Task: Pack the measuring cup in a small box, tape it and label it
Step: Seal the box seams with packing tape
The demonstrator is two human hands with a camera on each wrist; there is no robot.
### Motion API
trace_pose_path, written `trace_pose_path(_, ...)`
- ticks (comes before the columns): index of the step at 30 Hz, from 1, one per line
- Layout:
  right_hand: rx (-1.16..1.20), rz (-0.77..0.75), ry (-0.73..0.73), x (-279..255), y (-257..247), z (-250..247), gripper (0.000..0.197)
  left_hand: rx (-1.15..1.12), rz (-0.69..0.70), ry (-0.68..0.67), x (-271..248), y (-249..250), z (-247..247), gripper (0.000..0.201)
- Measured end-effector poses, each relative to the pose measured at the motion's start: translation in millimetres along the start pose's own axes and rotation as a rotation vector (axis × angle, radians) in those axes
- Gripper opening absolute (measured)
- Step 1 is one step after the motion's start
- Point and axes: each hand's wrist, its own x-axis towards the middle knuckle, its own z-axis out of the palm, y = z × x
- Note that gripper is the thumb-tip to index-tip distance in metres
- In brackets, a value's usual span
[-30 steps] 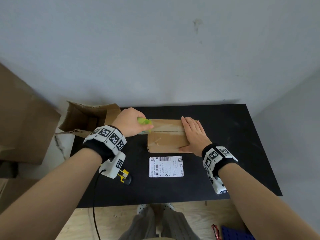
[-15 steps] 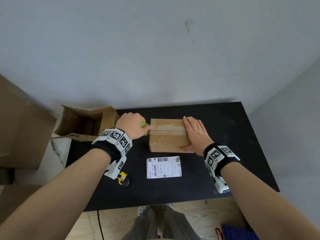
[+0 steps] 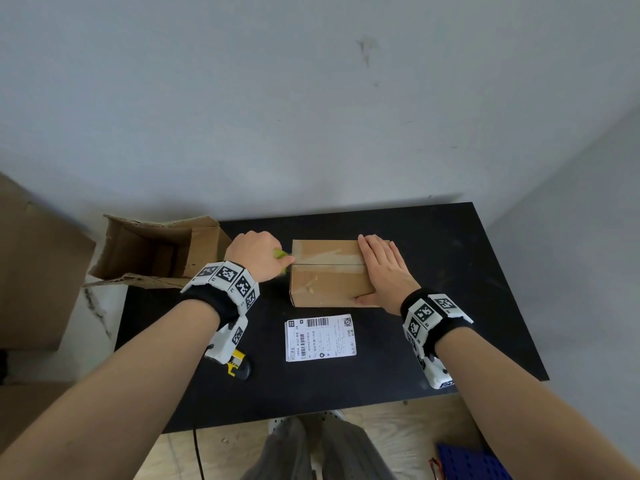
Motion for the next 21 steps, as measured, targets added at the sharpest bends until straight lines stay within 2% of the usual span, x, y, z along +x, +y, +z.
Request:
trace_pose_path(4, -0.072, 0.019, -0.016, 0.0, -3.0, -5.0, 0.117, -0.051, -0.008, 0.012, 2.3, -2.1, 2.3, 0.038)
trace_pose_path(7, -0.126, 0.042, 0.035, -1.4, -20.0, -10.8, 0.115, -0.090, -0.011, 0.008, 2.5, -3.3, 3.9, 0.037)
trace_pose_path(12, -0.043, -0.160, 0.049, 7.6, -79.0, -1.5, 0.093, -0.147, -0.028, -0.005, 0.5, -2.0, 4.4, 0.035)
trace_pose_path(14, -0.046, -0.169, 0.039, 10.5, -92.6, 9.2, 0.088, -0.158, -0.030, -0.025, -1.2, 0.1, 4.5, 0.036)
trace_pose_path(21, -0.056, -0.119, 0.047, 4.3, -83.6, 22.4, 0.081, -0.171, -0.004, -0.003, -7.7, -1.7, 10.6, 0.041)
